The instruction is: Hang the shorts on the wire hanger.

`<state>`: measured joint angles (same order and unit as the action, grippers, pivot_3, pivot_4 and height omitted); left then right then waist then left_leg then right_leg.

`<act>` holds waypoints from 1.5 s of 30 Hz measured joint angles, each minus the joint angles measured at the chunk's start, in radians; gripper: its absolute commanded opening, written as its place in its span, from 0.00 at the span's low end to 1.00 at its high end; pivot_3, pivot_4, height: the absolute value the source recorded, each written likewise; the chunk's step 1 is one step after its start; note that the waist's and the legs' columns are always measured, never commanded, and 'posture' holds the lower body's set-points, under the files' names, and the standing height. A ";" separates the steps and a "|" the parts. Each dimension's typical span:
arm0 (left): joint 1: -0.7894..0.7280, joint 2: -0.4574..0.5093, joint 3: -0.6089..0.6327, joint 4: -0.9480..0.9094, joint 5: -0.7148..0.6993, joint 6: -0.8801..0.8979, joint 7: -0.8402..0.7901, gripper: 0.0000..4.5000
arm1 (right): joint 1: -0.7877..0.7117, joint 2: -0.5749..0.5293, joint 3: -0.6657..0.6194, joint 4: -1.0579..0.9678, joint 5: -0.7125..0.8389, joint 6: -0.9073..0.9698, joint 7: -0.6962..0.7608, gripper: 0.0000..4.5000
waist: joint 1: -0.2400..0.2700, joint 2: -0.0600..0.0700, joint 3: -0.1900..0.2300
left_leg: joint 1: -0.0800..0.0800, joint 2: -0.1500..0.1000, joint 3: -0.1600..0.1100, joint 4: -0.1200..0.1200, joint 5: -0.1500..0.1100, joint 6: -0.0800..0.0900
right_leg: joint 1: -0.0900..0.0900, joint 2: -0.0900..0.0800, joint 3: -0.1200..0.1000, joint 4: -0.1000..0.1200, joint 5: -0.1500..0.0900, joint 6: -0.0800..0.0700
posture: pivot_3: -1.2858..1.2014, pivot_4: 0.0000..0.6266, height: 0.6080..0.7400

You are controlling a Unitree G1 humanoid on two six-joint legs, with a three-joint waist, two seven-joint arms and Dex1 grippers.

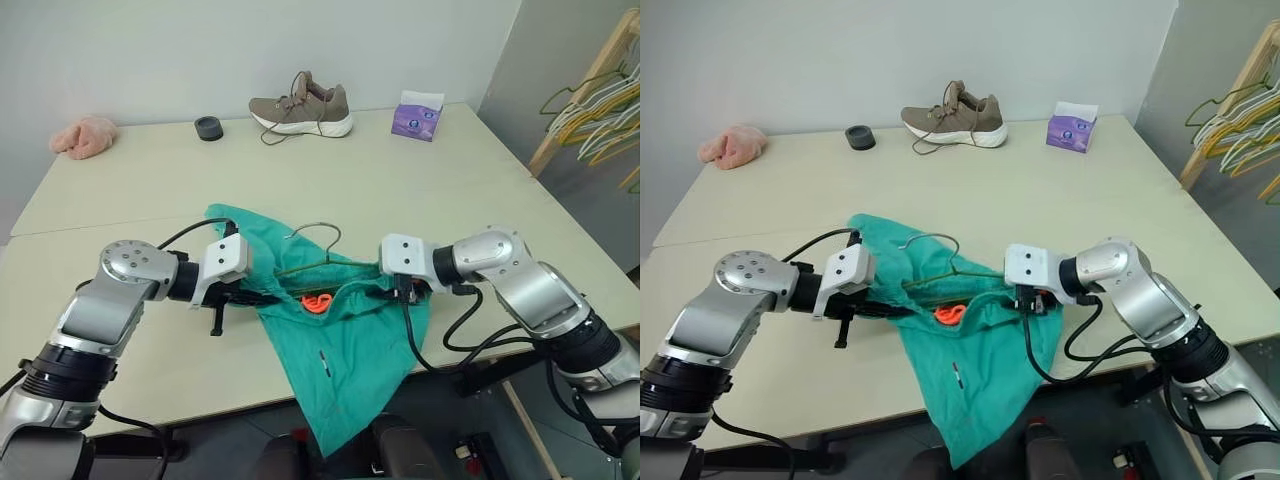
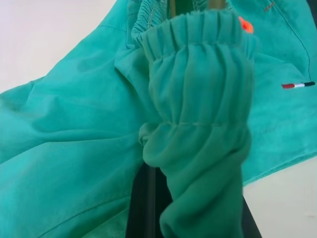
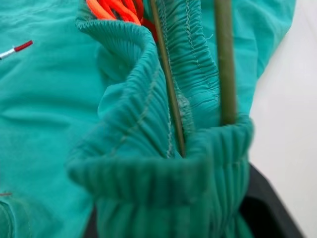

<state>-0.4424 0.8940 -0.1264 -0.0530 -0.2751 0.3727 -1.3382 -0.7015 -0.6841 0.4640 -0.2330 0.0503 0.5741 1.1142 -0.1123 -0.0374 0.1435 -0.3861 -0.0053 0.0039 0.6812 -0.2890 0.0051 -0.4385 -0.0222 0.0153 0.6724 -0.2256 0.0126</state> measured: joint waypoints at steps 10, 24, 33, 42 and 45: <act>-0.057 -0.046 0.011 0.076 -0.004 -0.018 0.011 0.25 | -0.011 -0.024 -0.022 -0.002 0.011 0.014 0.032 0.00 | 0.001 0.000 0.000 | 0.000 0.000 0.000 0.000 0.000 0.000 | 0.000 0.000 0.000 0.000 0.000 0.000 | 0.44 0.15 1.00; -0.171 -0.056 0.242 0.403 -0.020 -0.149 0.174 0.64 | 0.197 -0.049 -0.261 -0.179 0.241 0.402 -0.050 0.00 | -0.004 0.000 0.000 | 0.000 0.000 -0.001 0.000 0.000 0.000 | 0.000 -0.002 -0.001 0.000 0.000 0.000 | 0.43 0.17 1.00; -0.031 -0.117 0.225 0.133 -0.160 0.027 0.145 0.64 | 0.498 0.081 -0.662 -0.315 0.361 0.805 -0.313 0.00 | 0.005 0.000 0.000 | -0.001 -0.001 -0.001 0.000 0.000 0.000 | 0.001 -0.004 0.000 0.000 0.000 0.001 | 0.41 0.23 1.00; -0.120 -0.299 0.070 -0.061 -0.256 0.178 0.163 0.64 | 0.695 0.161 -1.150 -0.366 0.319 0.993 -0.502 0.00 | -0.014 0.002 0.002 | 0.002 -0.002 0.000 0.000 0.000 0.000 | 0.004 0.002 0.001 0.000 -0.002 0.003 | 0.37 0.28 1.00; -0.170 -0.378 -0.004 -0.075 -0.256 0.194 0.173 0.64 | 0.699 0.162 -1.256 -0.364 0.268 1.032 -0.572 0.00 | -0.035 0.006 0.003 | 0.002 -0.002 0.001 0.000 0.000 0.000 | 0.005 0.002 0.003 -0.001 -0.002 0.004 | 0.37 0.29 1.00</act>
<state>-0.6127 0.5157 -0.1307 -0.1281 -0.5313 0.5669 -1.1650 -0.0026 -0.5222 -0.7919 -0.5972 0.3185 1.6064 0.5426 -0.1474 -0.0319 0.1469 -0.3837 -0.0076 0.0054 0.6809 -0.2894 0.0055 -0.4338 -0.0201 0.0179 0.6714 -0.2277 0.0161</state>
